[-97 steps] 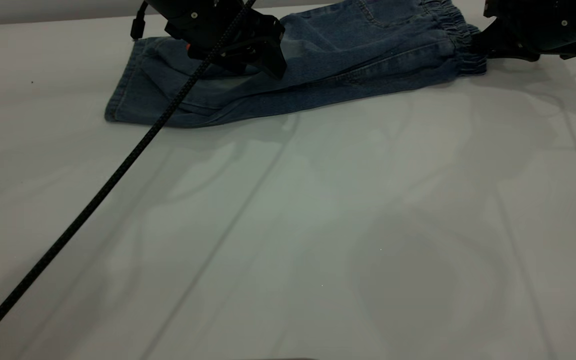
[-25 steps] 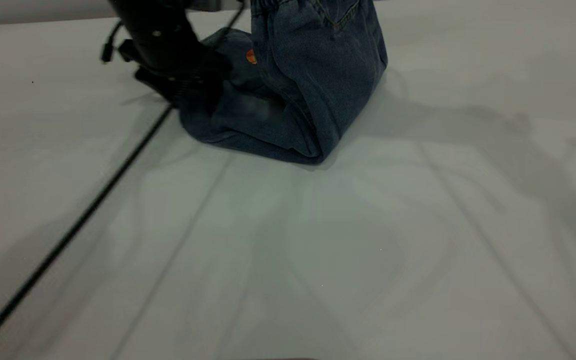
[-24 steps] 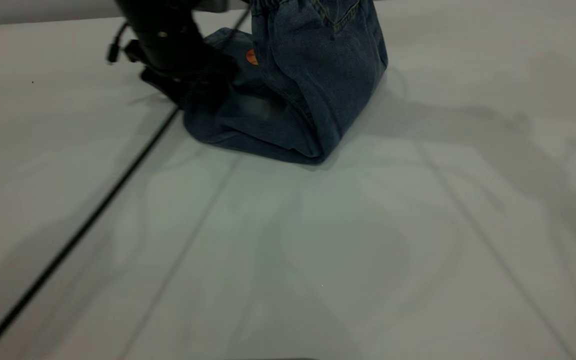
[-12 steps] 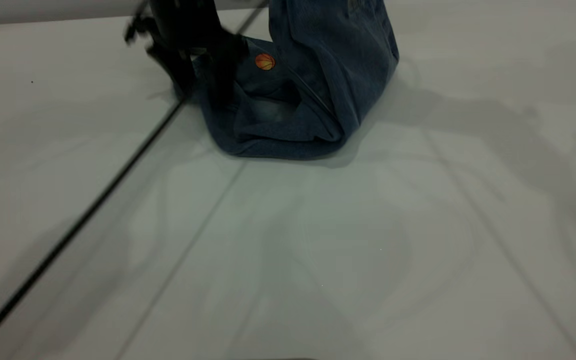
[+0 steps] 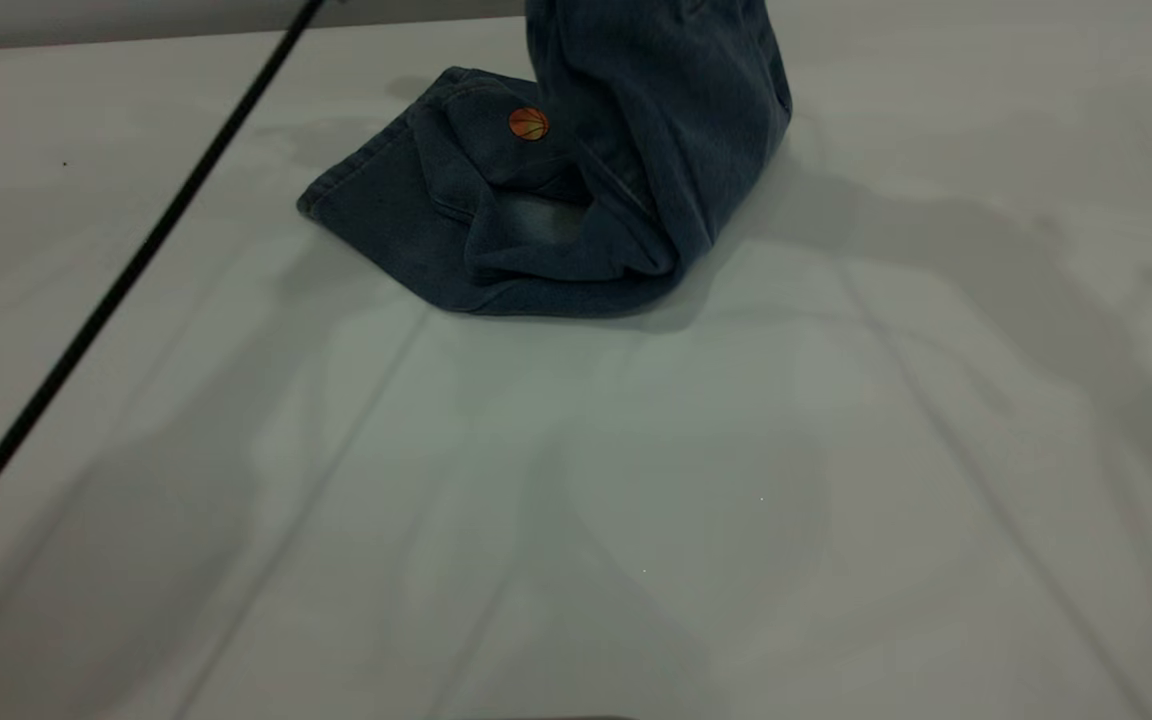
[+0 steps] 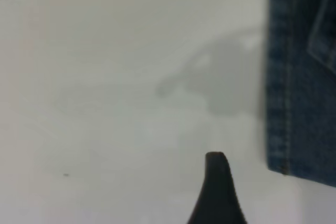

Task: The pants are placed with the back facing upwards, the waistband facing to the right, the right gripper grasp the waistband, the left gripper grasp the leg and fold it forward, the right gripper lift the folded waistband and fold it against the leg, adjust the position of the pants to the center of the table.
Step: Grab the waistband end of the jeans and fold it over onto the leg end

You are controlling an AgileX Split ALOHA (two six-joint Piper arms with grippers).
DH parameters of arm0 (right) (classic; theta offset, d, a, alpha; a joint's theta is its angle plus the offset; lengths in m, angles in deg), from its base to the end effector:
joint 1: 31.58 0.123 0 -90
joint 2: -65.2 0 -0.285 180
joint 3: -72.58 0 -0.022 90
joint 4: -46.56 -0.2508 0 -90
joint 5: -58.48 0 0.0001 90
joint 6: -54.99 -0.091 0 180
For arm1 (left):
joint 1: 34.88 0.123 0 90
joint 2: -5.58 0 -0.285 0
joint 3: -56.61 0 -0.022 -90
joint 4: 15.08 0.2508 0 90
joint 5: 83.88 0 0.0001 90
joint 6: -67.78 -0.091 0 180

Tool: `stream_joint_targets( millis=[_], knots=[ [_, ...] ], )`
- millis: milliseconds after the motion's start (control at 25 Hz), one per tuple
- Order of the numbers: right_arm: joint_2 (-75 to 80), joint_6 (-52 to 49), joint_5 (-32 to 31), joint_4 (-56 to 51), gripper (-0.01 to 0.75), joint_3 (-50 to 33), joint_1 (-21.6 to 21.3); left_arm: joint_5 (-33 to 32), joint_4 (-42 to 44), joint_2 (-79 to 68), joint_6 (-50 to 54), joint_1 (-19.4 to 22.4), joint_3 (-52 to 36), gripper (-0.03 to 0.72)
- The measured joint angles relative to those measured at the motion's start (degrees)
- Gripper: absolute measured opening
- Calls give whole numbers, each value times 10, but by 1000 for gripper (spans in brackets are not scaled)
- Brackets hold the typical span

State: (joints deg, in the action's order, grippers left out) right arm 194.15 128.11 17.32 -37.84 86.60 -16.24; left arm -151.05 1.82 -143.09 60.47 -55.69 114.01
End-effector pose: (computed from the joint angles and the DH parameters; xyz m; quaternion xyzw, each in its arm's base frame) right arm 0.4427 0.1833 0.2247 -0.2166 0.8005 0.3963 0.3939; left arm 0.5023 -0.1648 0.2066 0.2658 0.9351 0.1210 0.2006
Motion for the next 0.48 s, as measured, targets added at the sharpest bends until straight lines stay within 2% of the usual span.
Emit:
stream_joint_targets(
  millis=[200, 480],
  knots=[
    [45, 40, 22, -47, 37, 0, 27, 0, 8, 12, 4, 0, 34, 503],
    [102, 190, 35, -169, 37, 6, 70, 0, 8, 12, 4, 0, 84, 503]
  ],
)
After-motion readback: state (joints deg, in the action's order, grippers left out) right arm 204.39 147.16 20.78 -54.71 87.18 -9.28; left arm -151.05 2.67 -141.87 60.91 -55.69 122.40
